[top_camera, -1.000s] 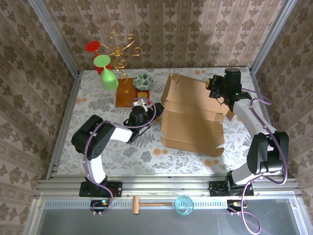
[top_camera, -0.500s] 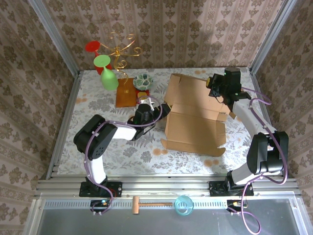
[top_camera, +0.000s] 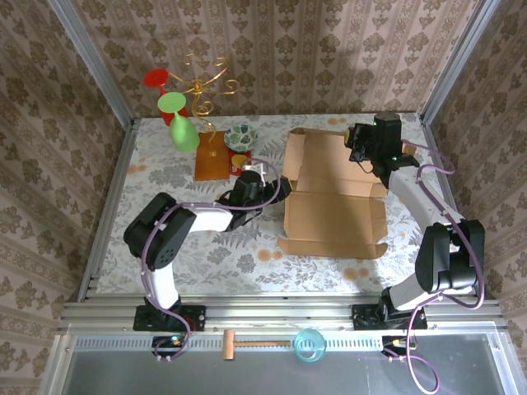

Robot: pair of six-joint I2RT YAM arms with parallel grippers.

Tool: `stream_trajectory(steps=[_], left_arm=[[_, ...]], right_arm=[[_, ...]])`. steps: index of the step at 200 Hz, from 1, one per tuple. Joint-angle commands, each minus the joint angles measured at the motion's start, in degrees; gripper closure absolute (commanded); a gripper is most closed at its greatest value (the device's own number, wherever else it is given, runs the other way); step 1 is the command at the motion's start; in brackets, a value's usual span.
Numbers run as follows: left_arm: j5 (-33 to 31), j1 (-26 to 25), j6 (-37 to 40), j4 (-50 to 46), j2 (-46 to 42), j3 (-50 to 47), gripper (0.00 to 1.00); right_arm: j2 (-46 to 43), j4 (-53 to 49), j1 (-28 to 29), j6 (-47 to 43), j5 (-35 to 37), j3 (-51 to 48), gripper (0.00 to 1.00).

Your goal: Fold the paper box

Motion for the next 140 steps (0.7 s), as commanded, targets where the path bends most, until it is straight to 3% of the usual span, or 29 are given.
stream_trajectory(steps=[1, 38, 99, 140], left_arm=[[0.5, 2.01, -0.14, 0.72, -3.5, -3.74, 0.39], [1.64, 4.32, -1.93, 1.84, -7.92, -9.54, 0.38], [-1.41, 5.21, -1.66, -9.52, -18.94, -11.59, 0.38], [0.8, 7.8, -3.07, -11.91, -19.6, -8.35, 0.34]], right_arm=[[0.03, 6.92, 1.35, -10.23, -0.59, -2.05, 1.0], [0.3, 21.95, 1.46, -10.89, -0.01, -10.62, 1.0], [2.0, 26.24, 1.67, -10.47, -1.6, -12.97, 1.0], [-1.28, 27.36, 1.9, -10.4, -2.21, -16.87, 1.0]])
